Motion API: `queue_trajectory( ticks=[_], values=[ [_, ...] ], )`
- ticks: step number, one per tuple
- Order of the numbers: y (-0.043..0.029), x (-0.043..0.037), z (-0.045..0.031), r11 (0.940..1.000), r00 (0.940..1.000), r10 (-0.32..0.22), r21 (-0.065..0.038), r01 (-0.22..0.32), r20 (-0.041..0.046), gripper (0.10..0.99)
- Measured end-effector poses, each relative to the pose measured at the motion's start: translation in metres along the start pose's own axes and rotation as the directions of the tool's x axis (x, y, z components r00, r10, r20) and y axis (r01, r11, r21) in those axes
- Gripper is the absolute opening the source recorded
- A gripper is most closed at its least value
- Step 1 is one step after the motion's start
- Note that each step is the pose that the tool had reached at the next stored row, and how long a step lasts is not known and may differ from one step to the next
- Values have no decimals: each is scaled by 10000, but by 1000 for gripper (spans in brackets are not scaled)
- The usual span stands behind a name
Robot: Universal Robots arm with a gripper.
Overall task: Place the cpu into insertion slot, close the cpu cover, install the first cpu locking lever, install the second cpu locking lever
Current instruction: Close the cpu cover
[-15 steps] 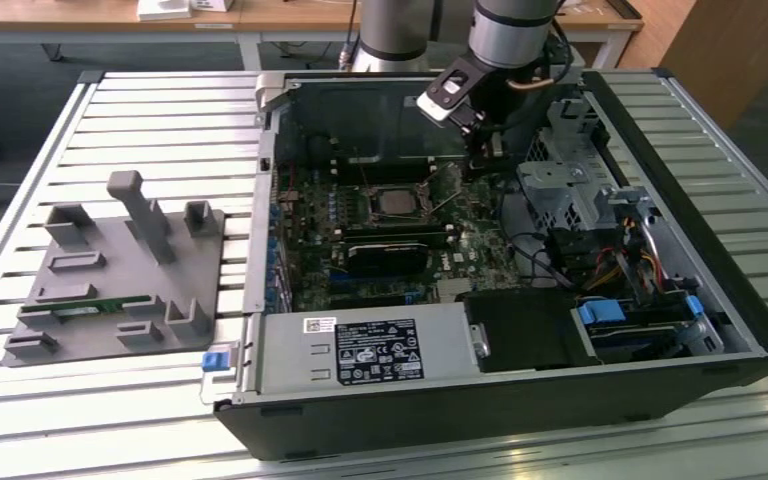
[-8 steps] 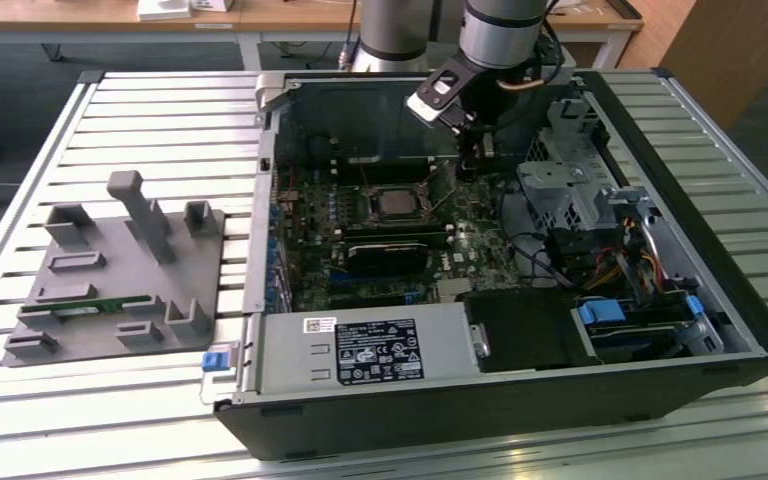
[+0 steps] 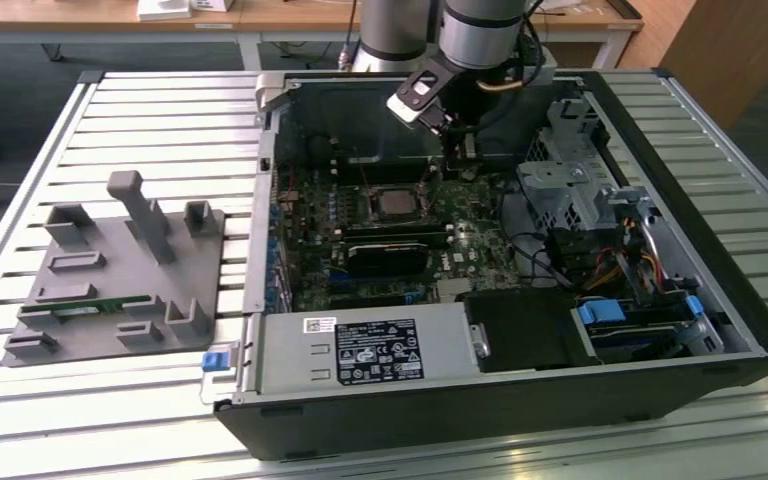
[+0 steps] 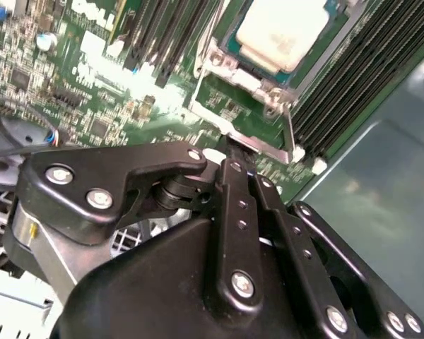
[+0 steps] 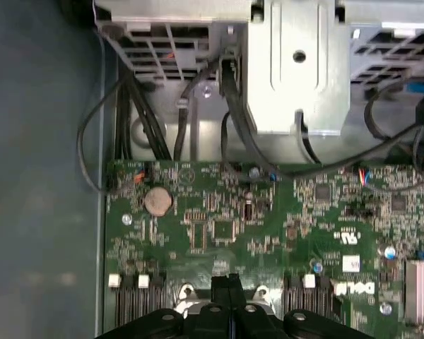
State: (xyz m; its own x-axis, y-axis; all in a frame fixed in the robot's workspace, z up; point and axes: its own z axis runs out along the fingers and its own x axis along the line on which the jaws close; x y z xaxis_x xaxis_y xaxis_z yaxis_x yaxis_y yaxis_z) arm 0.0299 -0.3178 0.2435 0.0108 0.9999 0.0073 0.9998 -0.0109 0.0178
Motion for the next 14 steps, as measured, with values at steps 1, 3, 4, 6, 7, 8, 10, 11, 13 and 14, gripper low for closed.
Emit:
queue_trajectory(
  ticks=[1, 3, 4, 6, 7, 8, 10, 11, 13, 14],
  values=[
    [-29, 0, 0, 10000, 10000, -1, 0, 1, 1, 106],
    [-80, -1, 1, 10000, 10000, 0, -1, 0, 0, 106],
    [-102, -1, 1, 10000, 10000, 0, 0, 0, 0, 106],
    [-142, -2, 2, 10000, 10000, -1, 0, 1, 0, 106],
    [-160, -2, 3, 10000, 10000, 0, 0, 0, 0, 106],
    [-177, -2, 4, 10000, 10000, 1, 0, -1, 1, 106],
    [-192, -2, 8, 10000, 10000, 0, 0, 0, 1, 106],
    [-197, -2, 10, 10000, 10000, 0, 0, 0, 1, 106],
    [-209, -2, 16, 10000, 10000, 0, -1, 0, -2, 106],
    [-218, -2, 20, 10000, 10000, -1, -1, 1, -1, 106]
  ],
)
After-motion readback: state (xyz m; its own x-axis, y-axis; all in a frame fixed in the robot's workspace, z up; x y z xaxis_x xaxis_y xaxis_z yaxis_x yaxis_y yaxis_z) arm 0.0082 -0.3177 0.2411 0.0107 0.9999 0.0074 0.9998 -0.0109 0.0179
